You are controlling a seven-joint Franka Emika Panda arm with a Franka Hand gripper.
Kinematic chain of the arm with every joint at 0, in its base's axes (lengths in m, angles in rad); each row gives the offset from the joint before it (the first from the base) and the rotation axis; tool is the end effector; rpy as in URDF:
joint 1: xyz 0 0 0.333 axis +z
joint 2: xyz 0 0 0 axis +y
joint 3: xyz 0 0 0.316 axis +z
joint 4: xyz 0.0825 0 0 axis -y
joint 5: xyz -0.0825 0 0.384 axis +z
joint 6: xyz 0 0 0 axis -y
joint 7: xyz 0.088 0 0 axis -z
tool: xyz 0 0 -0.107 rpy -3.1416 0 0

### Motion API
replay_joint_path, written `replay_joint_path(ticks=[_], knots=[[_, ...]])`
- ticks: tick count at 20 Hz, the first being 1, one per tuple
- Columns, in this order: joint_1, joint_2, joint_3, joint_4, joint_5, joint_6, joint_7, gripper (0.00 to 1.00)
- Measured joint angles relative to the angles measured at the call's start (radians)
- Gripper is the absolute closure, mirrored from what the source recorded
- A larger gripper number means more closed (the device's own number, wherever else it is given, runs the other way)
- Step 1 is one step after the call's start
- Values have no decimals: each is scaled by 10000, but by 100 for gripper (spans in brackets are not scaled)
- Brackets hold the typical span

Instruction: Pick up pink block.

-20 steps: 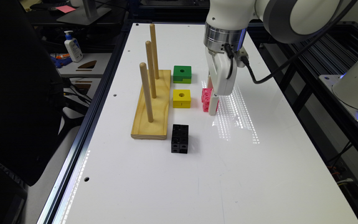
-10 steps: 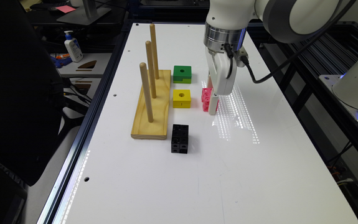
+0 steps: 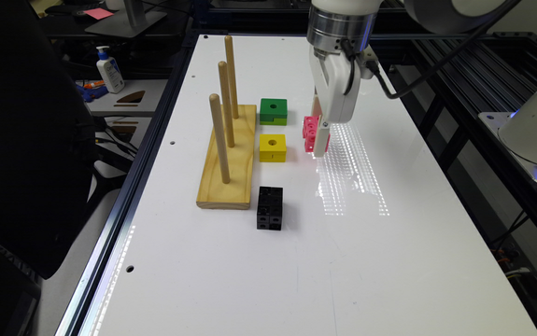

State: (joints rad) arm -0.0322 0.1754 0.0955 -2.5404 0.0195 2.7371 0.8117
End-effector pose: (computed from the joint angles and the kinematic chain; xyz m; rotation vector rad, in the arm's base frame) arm 0.4595 0.0298 0.2094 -2.8836 1.1650 -0.0148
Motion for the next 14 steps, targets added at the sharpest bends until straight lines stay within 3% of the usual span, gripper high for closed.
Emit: replay_joint_path(ticks=[2,8,14], knots=[[0,-133,0,8,0,-58,0,100],[1,-1275,3,-18,0,-1195,2,100],[1,-1922,4,-24,0,-1729,3,100]])
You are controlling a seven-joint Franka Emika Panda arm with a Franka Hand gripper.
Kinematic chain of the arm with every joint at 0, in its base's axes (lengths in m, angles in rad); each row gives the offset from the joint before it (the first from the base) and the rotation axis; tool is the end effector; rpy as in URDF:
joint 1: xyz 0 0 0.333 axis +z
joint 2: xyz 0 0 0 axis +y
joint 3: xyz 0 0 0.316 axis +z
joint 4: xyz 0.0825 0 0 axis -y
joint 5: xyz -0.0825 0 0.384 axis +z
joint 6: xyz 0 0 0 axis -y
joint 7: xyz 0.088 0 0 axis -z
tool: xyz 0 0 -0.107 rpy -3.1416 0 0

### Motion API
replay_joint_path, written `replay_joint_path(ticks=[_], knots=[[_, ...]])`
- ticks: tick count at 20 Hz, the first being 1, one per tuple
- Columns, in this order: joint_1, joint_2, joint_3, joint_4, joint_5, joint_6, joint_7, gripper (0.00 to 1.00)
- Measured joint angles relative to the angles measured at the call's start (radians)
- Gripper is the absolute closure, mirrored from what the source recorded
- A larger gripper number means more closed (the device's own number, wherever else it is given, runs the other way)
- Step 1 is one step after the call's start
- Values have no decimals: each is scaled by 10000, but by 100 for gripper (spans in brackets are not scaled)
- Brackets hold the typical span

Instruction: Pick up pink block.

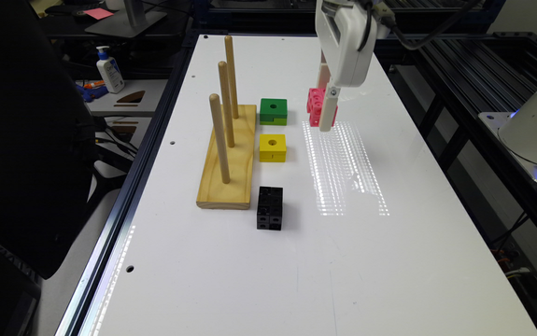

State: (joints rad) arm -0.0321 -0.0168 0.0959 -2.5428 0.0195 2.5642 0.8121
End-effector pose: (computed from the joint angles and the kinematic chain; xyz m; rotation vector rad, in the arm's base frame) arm 0.4574 0.0288 0.2809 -2.8917 1.1624 -0.0476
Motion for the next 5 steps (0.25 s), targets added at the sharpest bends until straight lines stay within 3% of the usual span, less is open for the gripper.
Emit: replay_joint_path(ticks=[5], knots=[[2,-1040,5,-9,4,-1004,4,100]])
